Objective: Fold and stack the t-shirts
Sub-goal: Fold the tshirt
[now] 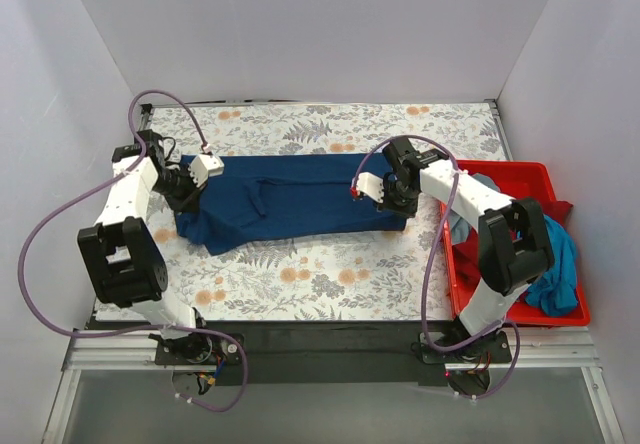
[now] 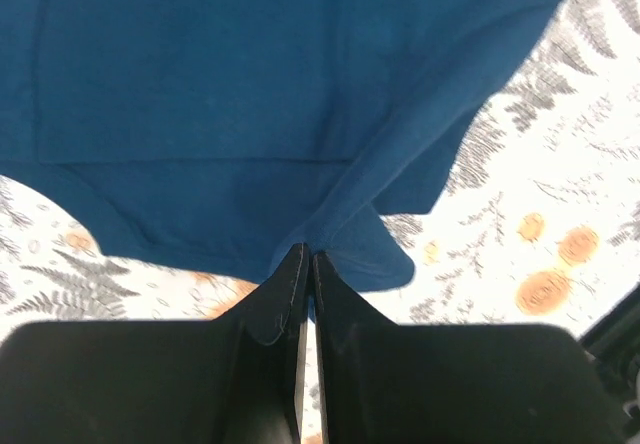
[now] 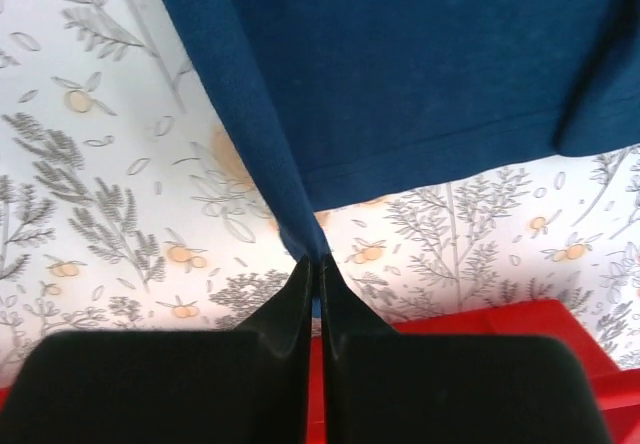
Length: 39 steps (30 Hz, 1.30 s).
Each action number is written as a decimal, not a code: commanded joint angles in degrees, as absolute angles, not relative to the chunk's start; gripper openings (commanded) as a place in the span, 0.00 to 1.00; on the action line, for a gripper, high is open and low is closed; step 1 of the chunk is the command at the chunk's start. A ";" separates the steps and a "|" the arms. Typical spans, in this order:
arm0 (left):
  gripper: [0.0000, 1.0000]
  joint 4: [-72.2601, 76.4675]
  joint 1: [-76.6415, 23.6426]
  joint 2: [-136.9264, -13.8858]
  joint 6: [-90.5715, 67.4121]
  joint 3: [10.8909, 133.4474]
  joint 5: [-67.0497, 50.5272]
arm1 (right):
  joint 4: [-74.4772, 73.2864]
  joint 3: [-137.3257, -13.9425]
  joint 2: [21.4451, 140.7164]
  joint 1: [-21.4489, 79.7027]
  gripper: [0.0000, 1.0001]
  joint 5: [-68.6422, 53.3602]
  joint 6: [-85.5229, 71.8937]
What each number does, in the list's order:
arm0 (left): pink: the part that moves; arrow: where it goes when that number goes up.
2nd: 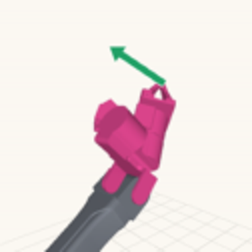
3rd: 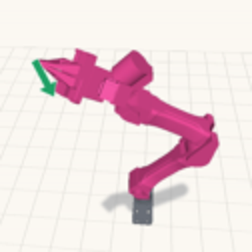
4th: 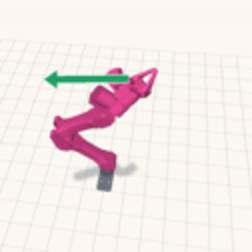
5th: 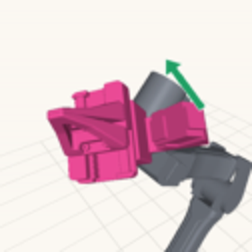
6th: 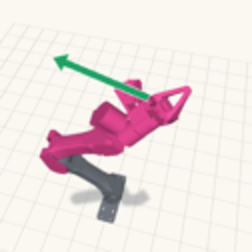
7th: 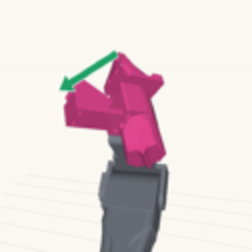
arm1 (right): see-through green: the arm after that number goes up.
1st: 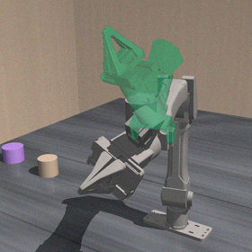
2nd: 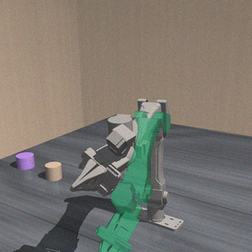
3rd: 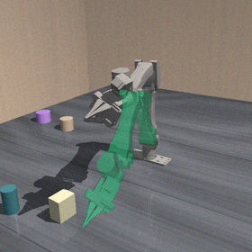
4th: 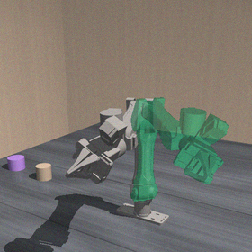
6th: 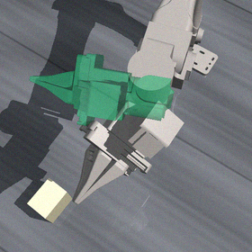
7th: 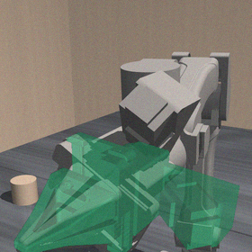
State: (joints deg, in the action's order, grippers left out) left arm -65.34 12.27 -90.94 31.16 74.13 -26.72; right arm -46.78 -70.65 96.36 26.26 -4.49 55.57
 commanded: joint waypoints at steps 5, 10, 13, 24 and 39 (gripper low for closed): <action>0.00 -63.81 12.48 -98.78 26.98 86.38 -28.56 | -49.48 -80.67 102.04 23.29 0.01 -4.04 61.43; 0.00 -64.42 12.39 -102.65 25.84 92.36 -29.35 | -50.10 -84.54 104.76 22.94 0.01 -3.69 63.36; 0.00 -65.04 12.48 -104.76 25.58 95.44 -29.62 | -50.36 -86.48 106.08 22.50 0.01 -3.60 64.07; 0.00 -62.76 12.48 -108.28 24.79 97.30 -29.00 | -50.45 -92.46 112.14 21.71 0.01 -2.37 65.04; 0.00 -61.79 12.48 -111.18 24.00 99.58 -28.92 | -50.62 -96.77 116.19 21.27 0.01 -1.67 66.27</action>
State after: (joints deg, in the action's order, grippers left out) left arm -62.46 12.27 -111.81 24.40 97.06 -27.88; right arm -49.41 -94.02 115.15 21.74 -2.50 61.76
